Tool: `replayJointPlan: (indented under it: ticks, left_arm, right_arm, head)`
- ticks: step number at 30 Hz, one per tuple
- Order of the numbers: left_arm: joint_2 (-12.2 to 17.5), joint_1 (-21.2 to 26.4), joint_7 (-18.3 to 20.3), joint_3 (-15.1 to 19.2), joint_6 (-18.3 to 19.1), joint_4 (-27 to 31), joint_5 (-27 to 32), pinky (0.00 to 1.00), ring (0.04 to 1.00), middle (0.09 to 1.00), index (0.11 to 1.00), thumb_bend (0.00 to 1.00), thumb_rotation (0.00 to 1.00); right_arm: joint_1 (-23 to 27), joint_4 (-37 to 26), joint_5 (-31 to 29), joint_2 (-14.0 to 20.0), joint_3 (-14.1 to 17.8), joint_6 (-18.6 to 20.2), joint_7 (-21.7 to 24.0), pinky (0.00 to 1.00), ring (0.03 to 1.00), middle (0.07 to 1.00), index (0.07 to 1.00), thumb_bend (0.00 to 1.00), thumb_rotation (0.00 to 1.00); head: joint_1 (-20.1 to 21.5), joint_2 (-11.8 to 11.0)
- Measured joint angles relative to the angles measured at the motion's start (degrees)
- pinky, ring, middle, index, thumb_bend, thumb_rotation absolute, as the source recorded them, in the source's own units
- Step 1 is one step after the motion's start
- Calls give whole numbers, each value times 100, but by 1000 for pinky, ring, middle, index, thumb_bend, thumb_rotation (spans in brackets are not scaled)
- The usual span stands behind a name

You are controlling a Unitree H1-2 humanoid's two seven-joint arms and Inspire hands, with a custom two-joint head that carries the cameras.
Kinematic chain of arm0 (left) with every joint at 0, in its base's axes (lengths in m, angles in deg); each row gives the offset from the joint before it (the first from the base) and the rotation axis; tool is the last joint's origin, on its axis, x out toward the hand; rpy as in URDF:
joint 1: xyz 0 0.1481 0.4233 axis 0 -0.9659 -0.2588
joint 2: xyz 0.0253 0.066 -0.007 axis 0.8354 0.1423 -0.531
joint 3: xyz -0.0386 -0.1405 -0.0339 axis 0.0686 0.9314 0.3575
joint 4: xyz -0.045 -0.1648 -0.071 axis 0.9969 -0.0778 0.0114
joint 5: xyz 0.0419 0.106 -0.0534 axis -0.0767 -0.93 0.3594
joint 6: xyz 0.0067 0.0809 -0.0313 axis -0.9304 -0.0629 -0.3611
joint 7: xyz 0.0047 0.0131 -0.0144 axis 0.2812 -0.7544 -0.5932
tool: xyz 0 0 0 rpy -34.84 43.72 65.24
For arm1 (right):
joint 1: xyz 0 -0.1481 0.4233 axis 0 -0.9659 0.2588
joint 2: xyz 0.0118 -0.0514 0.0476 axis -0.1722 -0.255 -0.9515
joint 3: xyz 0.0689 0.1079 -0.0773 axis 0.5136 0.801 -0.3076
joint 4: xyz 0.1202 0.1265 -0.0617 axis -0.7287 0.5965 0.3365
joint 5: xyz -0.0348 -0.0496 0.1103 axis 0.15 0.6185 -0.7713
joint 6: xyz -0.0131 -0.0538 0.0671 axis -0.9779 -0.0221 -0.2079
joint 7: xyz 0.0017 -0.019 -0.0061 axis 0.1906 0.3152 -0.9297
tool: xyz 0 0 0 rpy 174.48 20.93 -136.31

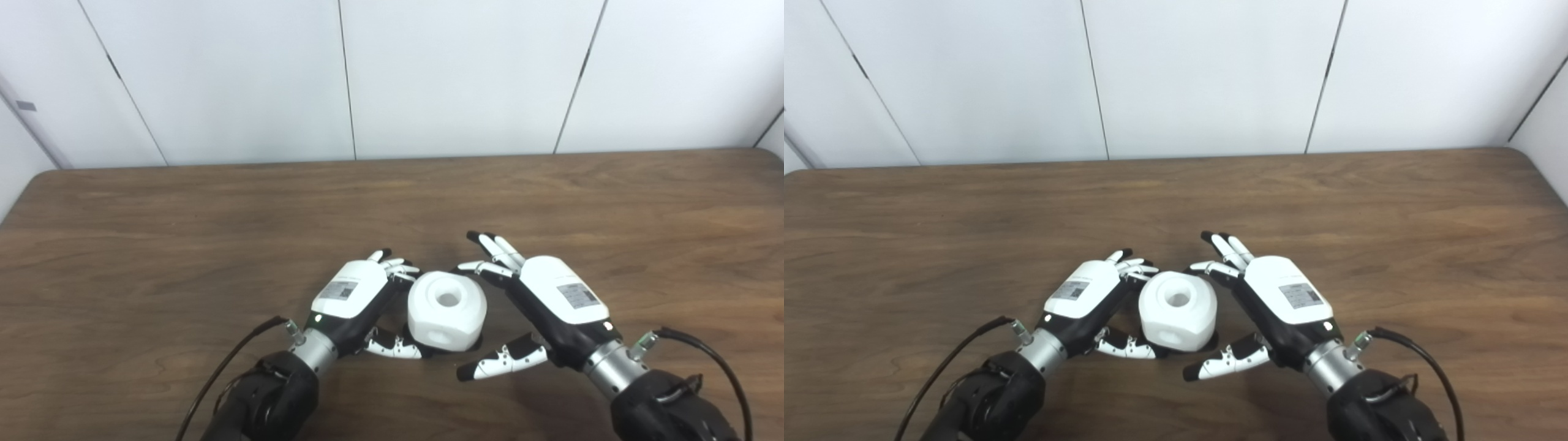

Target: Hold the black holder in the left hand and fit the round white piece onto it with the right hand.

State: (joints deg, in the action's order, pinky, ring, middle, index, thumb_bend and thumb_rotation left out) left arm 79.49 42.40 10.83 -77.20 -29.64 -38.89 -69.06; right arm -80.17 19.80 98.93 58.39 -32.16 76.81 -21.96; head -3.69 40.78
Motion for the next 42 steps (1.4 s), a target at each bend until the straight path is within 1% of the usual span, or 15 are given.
replayJointPlan:
  ticks: [2, 7, 10, 11, 14, 17, 19, 24, 35, 42]
  left_arm:
    - [1, 2, -7, -1, -3, -2, 5, 1000, 895, 818, 480, 517, 51]
    - [4, 1, -74, -3, -10, -16, 4, 1000, 897, 820, 480, 517, 51]
    - [6, 1, -78, -3, -10, -16, 4, 1000, 895, 818, 480, 517, 51]
    - [6, 1, -80, -3, -10, -17, 4, 1000, 896, 818, 480, 517, 51]
    - [5, 2, -92, -4, -9, -27, 2, 1000, 896, 818, 480, 517, 51]
    - [5, 6, -113, -6, -10, -42, 2, 1000, 895, 817, 481, 517, 51]
    - [6, 12, -124, -6, -11, -53, 3, 1000, 895, 818, 481, 517, 51]
    - [7, 26, -144, -5, -13, -80, 5, 1000, 893, 817, 481, 517, 50]
    - [15, 47, -165, -4, -61, -128, 7, 1000, 898, 821, 481, 517, 51]
    - [16, 48, -167, 4, -86, -138, 10, 1000, 899, 821, 481, 517, 51]
  right_arm:
    - [-26, -3, -34, 1, 36, -10, 0, 939, 1000, 1000, 771, 924, 467]
    - [-61, -3, -115, 11, 133, -43, -56, 904, 1000, 996, 762, 927, 458]
    - [-61, -3, -158, 12, 166, -54, -119, 909, 1000, 993, 762, 929, 459]
    - [-61, -3, -161, 12, 168, -62, -142, 898, 1000, 988, 760, 931, 461]
    - [-60, -2, -170, 14, 172, -174, -244, 884, 1000, 980, 761, 931, 467]
    - [-60, 0, -211, 15, 183, -266, -359, 901, 1000, 980, 765, 933, 473]
    - [-60, 3, -243, 16, 198, -269, -395, 924, 1000, 982, 770, 931, 475]
    - [-60, 55, -282, 16, 201, -286, -462, 943, 1000, 982, 775, 934, 482]
    - [-60, 109, -288, 15, 200, -394, -594, 924, 1000, 981, 785, 942, 490]
    - [-60, 124, -292, 15, 200, -395, -611, 923, 1000, 978, 783, 943, 474]
  head:
    - [0, 0]
    - [0, -9]
    - [0, -9]
    - [-9, -35]
    - [-9, -44]
    - [0, -62]
    - [17, -88]
    - [26, -106]
    - [53, -176]
    - [70, -185]
